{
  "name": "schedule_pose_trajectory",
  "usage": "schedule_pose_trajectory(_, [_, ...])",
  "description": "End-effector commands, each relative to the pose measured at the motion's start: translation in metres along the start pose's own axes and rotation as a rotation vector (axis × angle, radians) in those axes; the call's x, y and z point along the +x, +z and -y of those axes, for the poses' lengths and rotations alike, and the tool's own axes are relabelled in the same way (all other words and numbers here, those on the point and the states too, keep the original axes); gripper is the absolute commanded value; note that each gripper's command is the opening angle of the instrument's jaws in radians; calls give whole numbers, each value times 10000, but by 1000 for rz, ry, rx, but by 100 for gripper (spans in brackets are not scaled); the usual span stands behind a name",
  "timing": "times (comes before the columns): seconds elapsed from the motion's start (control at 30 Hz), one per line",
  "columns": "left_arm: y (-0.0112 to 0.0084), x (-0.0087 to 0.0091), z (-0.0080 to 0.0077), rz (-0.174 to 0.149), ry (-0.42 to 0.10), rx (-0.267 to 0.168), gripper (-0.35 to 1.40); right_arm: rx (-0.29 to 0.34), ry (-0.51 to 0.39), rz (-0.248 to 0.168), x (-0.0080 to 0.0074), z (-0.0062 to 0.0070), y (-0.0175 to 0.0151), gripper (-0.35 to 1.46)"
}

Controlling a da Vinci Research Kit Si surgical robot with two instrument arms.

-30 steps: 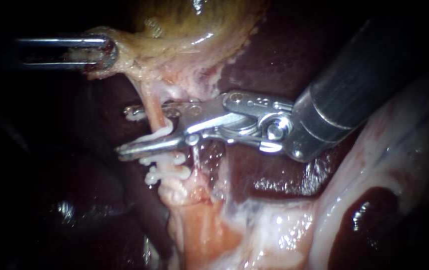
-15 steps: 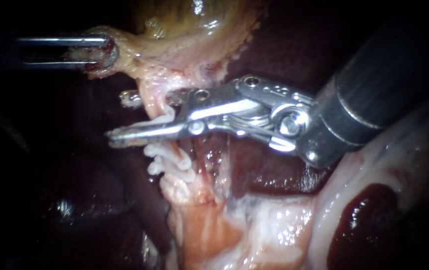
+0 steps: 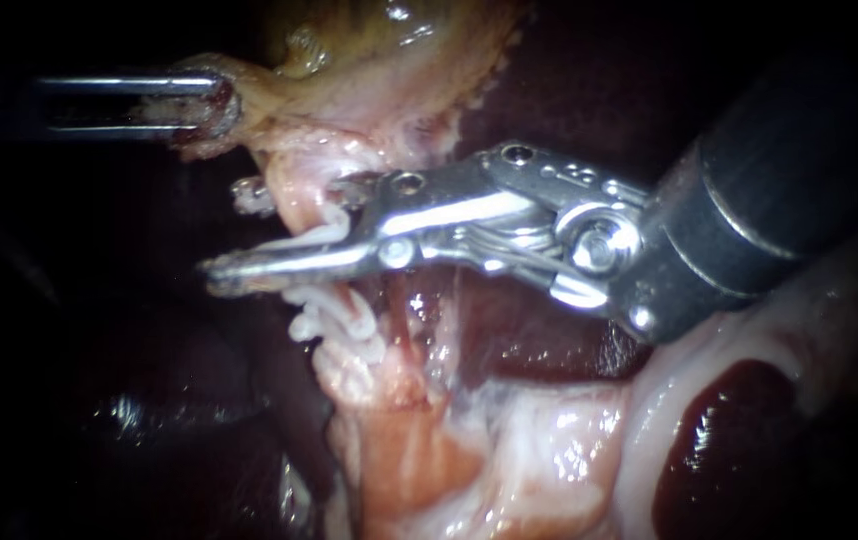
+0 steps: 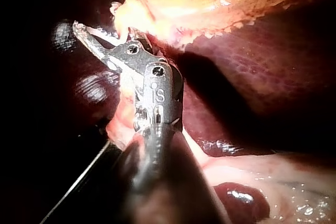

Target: Clipping third clip left tube

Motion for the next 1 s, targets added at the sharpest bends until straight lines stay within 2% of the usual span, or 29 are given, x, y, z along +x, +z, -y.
schedule_pose_trajectory(0.03, [0,0,0,0,0,0,-35,0,-1,1,-2,0,-1,31])
schedule_pose_trajectory(0.2, [0,0,0,0,0,0,-35,11,39,1,-7,-1,-5,9])
schedule_pose_trajectory(0.23, [0,0,0,0,0,0,-35,16,44,2,-8,-2,-6,1])
schedule_pose_trajectory(0.3, [0,0,0,0,0,0,-35,33,85,4,-9,-2,-10,-33])
schedule_pose_trajectory(0.37, [0,0,0,0,0,0,-35,35,101,4,-10,-2,-12,-35])
schedule_pose_trajectory(0.5, [0,0,0,0,0,0,-35,3,101,31,-11,-2,-13,-35])
schedule_pose_trajectory(1.0, [0,1,0,0,0,0,-35,5,100,32,-16,-10,-16,-35])
